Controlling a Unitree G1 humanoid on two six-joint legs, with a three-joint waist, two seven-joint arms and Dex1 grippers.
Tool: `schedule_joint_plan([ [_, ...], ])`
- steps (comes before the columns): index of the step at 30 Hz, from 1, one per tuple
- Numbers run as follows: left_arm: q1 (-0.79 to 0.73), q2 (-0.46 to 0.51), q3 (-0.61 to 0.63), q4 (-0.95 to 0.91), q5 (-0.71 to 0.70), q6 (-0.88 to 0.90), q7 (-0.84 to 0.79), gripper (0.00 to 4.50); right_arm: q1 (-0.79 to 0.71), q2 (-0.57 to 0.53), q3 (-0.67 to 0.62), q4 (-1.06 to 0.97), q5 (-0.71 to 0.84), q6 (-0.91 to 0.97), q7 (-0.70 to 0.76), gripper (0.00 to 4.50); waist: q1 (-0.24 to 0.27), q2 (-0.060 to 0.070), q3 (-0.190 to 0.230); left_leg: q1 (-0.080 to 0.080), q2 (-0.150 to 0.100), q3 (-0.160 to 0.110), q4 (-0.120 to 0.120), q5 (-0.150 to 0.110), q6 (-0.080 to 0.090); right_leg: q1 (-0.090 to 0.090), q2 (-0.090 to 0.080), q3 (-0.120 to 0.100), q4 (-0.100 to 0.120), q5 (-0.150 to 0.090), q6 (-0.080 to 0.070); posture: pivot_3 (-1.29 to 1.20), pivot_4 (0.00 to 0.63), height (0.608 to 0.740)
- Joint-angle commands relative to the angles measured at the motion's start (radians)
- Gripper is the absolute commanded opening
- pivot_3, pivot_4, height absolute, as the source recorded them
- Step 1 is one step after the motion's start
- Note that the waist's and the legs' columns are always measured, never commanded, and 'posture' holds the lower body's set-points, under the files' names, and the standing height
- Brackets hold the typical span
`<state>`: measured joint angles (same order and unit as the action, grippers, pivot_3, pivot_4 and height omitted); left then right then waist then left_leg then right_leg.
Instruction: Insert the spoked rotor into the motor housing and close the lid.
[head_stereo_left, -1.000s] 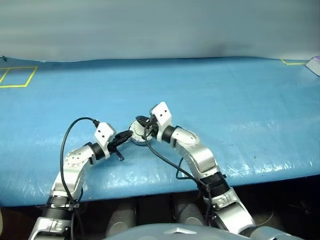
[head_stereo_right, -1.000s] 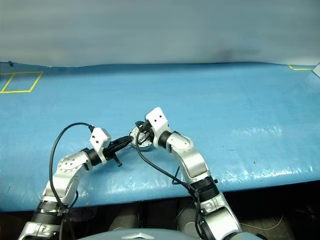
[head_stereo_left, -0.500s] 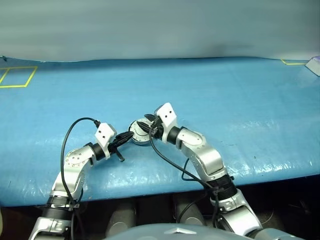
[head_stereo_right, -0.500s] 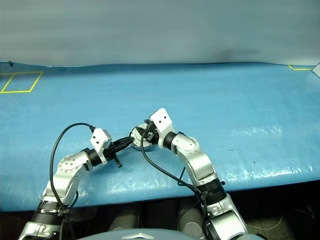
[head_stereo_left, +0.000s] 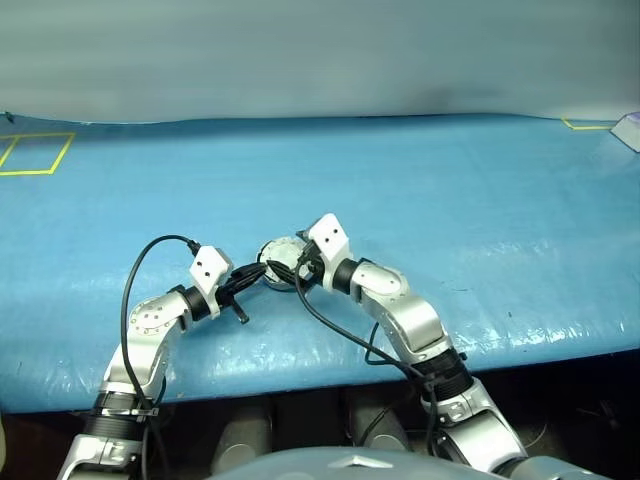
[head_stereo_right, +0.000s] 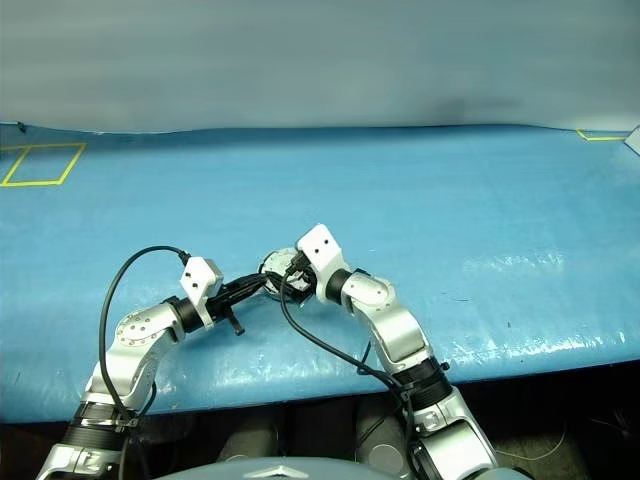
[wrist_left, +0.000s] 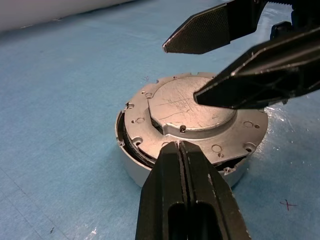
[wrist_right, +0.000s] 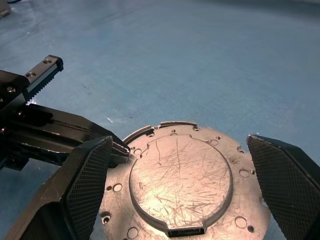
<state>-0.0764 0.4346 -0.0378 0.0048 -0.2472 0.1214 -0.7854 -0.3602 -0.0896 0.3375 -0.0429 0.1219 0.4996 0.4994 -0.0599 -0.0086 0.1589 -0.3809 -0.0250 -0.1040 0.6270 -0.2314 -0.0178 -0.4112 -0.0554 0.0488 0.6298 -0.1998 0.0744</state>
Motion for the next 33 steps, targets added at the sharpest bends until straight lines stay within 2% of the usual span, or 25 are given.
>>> schedule_joint_plan([
  [1, -0.002, 0.003, 0.016, -0.002, -0.005, -0.018, 0.004, 0.0, 0.0, 0.005, 0.012, -0.012, -0.006, -0.03, 0.007, 4.38, 0.0, 0.0, 0.0, 0.0, 0.0, 0.0, 0.0, 0.0, 0.0, 0.0, 0.0, 0.0, 0.0, 0.0, 0.0, 0.0, 0.15, 0.74],
  [15, 0.013, 0.008, 0.043, -0.007, -0.022, -0.033, -0.013, 0.0, -0.01, -0.011, 0.045, 0.069, -0.081, -0.077, -0.003, 4.38, 0.0, 0.0, 0.0, 0.0, 0.0, 0.0, 0.0, 0.0, 0.0, 0.0, 0.0, 0.0, 0.0, 0.0, 0.0, 0.0, 0.15, 0.74],
  [17, 0.016, 0.01, 0.048, -0.008, -0.027, -0.04, -0.019, 0.0, -0.012, -0.007, 0.038, 0.074, -0.079, -0.078, -0.006, 4.0, 0.0, 0.0, 0.0, 0.0, 0.0, 0.0, 0.0, 0.0, 0.0, 0.0, 0.0, 0.0, 0.0, 0.0, 0.0, 0.0, 0.15, 0.74],
  [20, 0.025, 0.016, 0.058, -0.009, -0.033, -0.047, -0.028, 0.0, -0.012, 0.003, 0.024, 0.069, -0.062, -0.075, -0.002, 3.1, 0.0, 0.0, 0.0, 0.0, 0.0, 0.0, 0.0, 0.0, 0.0, 0.0, 0.0, 0.0, 0.0, 0.0, 0.0, 0.0, 0.15, 0.74],
  [33, 0.049, 0.022, 0.06, -0.008, -0.036, -0.065, -0.027, 0.0, -0.036, 0.041, 0.003, 0.01, -0.014, -0.001, 0.009, 3.03, -0.001, 0.0, 0.0, 0.0, 0.0, 0.0, 0.0, 0.0, 0.0, 0.0, 0.0, 0.0, 0.0, 0.0, 0.0, 0.0, 0.15, 0.74],
])
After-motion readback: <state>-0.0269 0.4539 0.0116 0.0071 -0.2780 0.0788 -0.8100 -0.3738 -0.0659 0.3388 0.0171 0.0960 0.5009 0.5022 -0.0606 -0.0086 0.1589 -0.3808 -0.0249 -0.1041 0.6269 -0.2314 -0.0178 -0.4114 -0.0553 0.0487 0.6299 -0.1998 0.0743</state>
